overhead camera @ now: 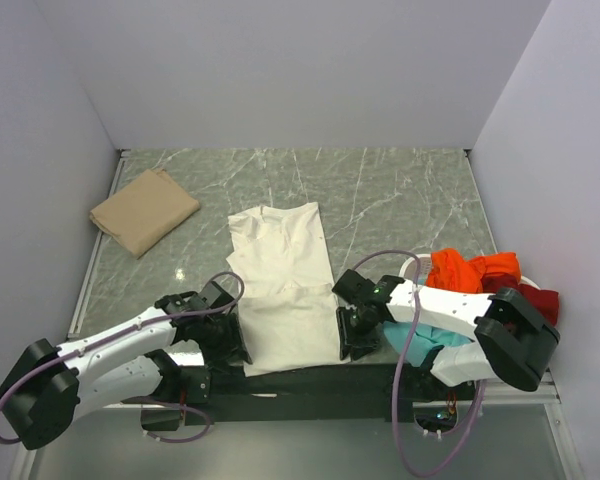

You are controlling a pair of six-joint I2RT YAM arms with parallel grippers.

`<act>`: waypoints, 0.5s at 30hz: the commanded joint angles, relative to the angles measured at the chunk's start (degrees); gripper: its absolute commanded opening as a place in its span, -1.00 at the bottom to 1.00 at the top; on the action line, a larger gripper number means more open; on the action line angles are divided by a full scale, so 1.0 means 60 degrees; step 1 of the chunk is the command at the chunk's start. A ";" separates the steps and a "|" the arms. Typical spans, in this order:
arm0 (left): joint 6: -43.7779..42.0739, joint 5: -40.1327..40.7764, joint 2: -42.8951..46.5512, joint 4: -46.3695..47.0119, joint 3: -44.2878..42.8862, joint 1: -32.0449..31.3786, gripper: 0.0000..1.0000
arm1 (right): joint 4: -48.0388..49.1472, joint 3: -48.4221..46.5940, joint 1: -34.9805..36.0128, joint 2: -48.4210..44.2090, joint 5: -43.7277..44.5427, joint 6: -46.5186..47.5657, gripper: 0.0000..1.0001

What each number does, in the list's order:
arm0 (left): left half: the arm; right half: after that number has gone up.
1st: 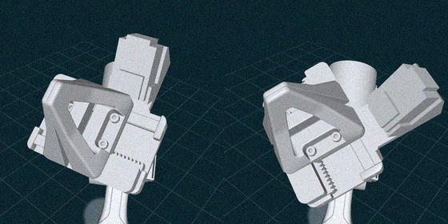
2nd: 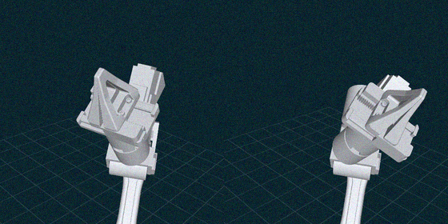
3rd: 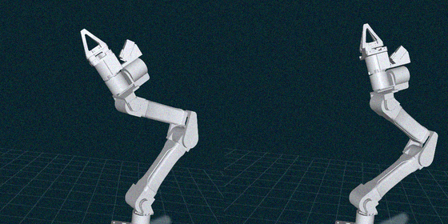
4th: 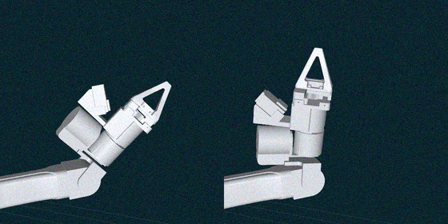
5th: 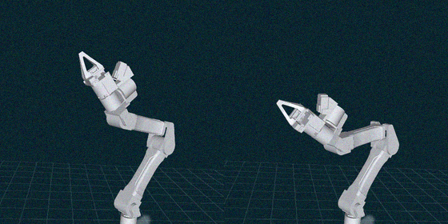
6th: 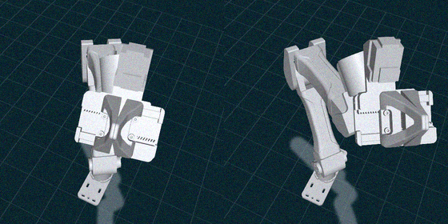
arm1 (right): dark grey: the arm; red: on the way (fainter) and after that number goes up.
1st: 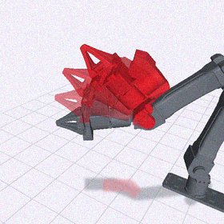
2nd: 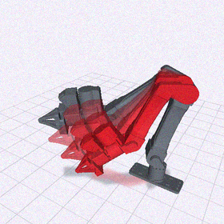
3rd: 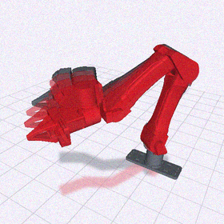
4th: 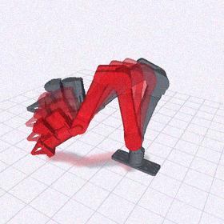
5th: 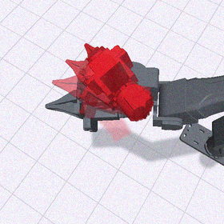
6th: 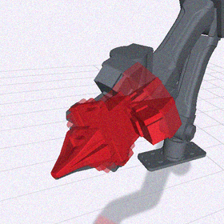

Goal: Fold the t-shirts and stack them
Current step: Fold the tshirt

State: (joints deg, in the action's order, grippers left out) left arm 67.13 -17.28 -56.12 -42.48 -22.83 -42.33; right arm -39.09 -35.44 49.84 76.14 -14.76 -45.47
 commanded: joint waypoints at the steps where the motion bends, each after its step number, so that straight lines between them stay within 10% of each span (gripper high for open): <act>1: 0.0398 0.0404 -0.0299 0.0940 0.0142 -0.0269 0.19 | 0.0495 0.0106 -0.0075 0.0142 -0.0102 0.0137 -0.17; 15: 0.0750 0.0302 -0.1339 0.1645 0.0245 -0.1222 -0.24 | 0.0656 0.0238 -0.0090 0.0450 -0.0293 0.0211 -0.24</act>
State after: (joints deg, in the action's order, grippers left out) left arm 70.85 -18.57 -62.63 -36.51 -23.31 -48.82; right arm -36.77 -35.20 49.60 77.93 -17.15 -45.06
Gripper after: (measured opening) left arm 0.388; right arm 0.381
